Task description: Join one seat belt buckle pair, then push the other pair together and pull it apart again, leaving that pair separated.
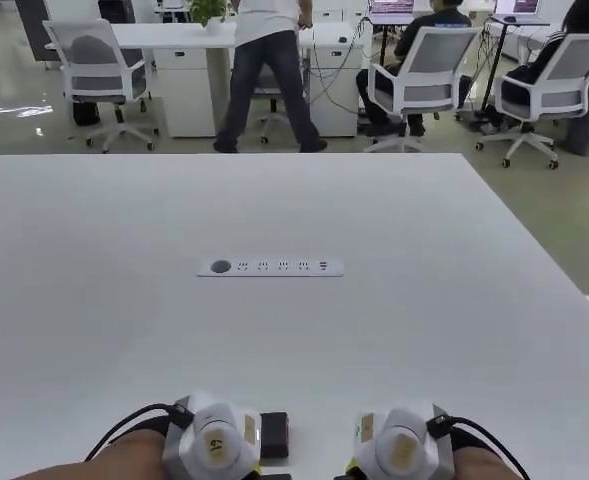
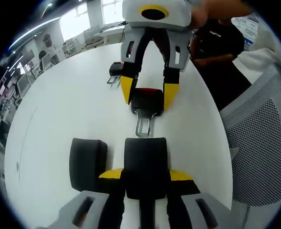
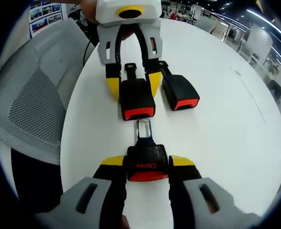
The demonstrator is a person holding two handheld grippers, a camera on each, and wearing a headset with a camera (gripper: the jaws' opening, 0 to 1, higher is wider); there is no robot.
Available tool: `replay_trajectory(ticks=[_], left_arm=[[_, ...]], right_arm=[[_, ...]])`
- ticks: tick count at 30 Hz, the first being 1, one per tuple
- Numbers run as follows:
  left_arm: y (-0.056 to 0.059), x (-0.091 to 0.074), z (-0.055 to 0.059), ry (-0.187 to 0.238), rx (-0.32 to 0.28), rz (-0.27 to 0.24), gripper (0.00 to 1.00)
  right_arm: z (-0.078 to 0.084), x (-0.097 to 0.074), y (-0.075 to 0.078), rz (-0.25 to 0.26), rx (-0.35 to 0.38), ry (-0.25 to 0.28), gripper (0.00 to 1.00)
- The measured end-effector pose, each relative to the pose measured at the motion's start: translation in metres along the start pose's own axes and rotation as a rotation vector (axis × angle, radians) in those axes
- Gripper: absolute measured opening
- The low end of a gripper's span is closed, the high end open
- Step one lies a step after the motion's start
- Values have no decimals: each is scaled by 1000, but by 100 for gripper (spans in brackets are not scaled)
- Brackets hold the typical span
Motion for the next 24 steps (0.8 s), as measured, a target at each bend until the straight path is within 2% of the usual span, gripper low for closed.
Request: replay_trajectory(ticks=[5, 14, 19, 24], left_arm=[[0, 1, 1, -3, 2, 4, 34], [0, 2, 2, -20, 18, 26, 34], [1, 2, 2, -22, 21, 31, 34], [2, 1, 1, -24, 25, 33, 34]], right_arm=[[-6, 5, -4, -14, -22, 5, 32], [-6, 4, -4, -23, -38, 7, 32], [-6, 3, -1, -33, -26, 37, 32], [-7, 4, -3, -33, -31, 39, 32]])
Point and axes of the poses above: the centre of the closed fingertips' face, and the gripper's own axes: x roughly forward along the fingers, y roughly to its right, z roughly out of its underside, the point moved 1 cm from there along -x, roughly backward along the fingers, and after that the axes turned 1 degree about -x, right-handed, at the moved point
